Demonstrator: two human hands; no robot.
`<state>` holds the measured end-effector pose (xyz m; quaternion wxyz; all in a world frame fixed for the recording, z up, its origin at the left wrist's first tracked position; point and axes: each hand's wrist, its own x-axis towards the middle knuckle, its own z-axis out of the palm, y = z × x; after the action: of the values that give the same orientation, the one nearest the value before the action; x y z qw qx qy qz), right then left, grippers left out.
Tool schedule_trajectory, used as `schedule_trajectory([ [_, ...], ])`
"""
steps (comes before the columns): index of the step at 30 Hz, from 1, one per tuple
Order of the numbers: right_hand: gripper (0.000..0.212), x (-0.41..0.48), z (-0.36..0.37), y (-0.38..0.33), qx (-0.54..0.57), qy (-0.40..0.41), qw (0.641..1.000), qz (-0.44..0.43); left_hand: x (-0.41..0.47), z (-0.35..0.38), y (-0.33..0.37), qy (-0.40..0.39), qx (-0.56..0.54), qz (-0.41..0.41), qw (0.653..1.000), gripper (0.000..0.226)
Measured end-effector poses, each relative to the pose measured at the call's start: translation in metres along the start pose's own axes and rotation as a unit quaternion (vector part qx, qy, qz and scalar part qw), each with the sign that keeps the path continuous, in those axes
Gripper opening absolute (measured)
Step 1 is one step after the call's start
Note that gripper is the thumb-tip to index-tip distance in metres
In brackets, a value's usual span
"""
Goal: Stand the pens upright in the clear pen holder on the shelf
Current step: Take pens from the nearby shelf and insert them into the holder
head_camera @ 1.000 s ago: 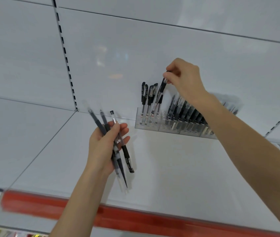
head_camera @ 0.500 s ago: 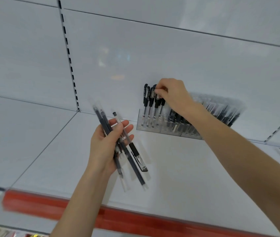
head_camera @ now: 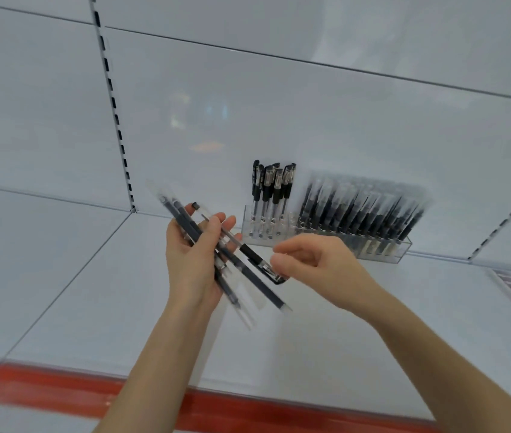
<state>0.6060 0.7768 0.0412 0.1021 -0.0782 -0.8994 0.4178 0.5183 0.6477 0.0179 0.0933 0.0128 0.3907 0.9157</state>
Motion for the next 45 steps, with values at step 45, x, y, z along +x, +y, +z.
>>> schedule_trajectory([
  [45, 0.02, 0.113, -0.046, 0.006, -0.258, 0.152, 0.95, -0.091, 0.008, -0.027, 0.002, -0.002, 0.078, -0.021, 0.997, 0.006],
])
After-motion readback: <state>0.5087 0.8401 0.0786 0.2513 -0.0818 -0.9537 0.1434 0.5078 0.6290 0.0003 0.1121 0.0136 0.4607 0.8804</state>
